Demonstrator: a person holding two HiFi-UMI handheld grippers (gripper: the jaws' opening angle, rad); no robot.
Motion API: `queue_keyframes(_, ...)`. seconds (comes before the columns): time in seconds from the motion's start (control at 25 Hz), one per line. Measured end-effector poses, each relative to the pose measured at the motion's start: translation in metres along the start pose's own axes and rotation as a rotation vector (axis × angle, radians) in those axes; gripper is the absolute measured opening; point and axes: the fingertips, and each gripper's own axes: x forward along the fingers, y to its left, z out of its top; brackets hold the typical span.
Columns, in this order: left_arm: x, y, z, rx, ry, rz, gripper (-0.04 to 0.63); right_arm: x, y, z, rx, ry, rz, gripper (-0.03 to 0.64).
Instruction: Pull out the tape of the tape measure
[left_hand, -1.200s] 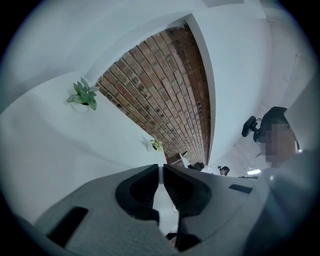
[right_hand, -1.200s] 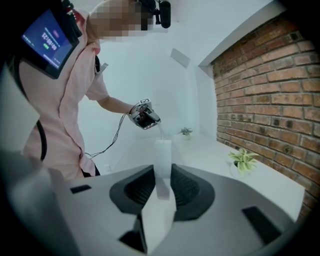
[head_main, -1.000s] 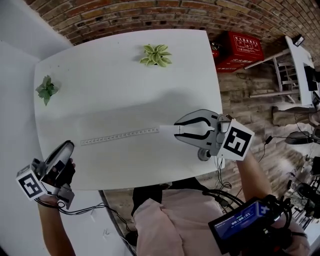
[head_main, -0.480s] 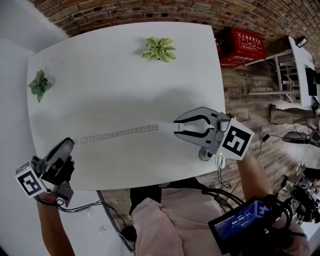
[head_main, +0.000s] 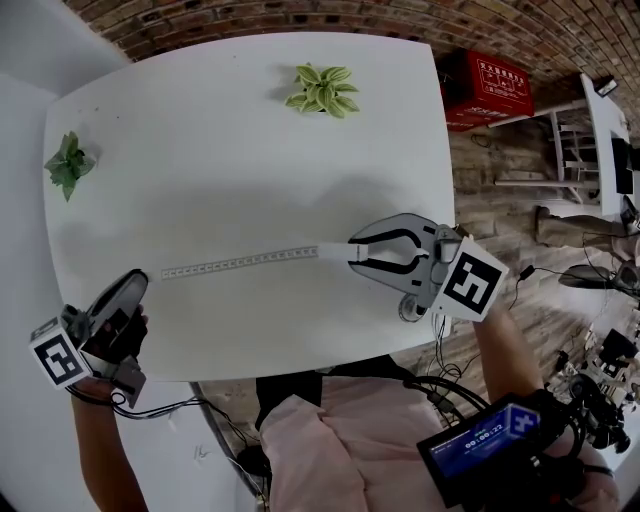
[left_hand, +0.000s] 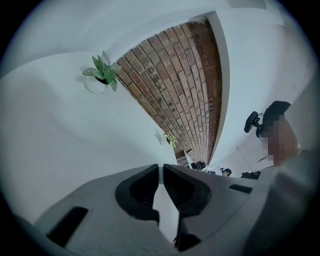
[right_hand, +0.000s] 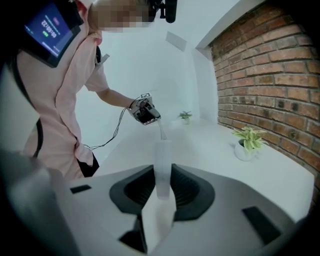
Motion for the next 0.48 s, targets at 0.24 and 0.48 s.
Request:
queue_keyframes(0.24, 0.006, 0.01, -0.003, -0.013, 0.003, -0.003, 0.039, 0.006, -0.002, -0.01, 0.005, 0.022, 0.002, 0.098)
queue_keyframes(0.48, 0.01, 0.022, -0.006, -0.029, 0.017, 0.011, 0.04, 0.012, -0.004, -0.018, 0.017, 0.04, 0.004, 0.098)
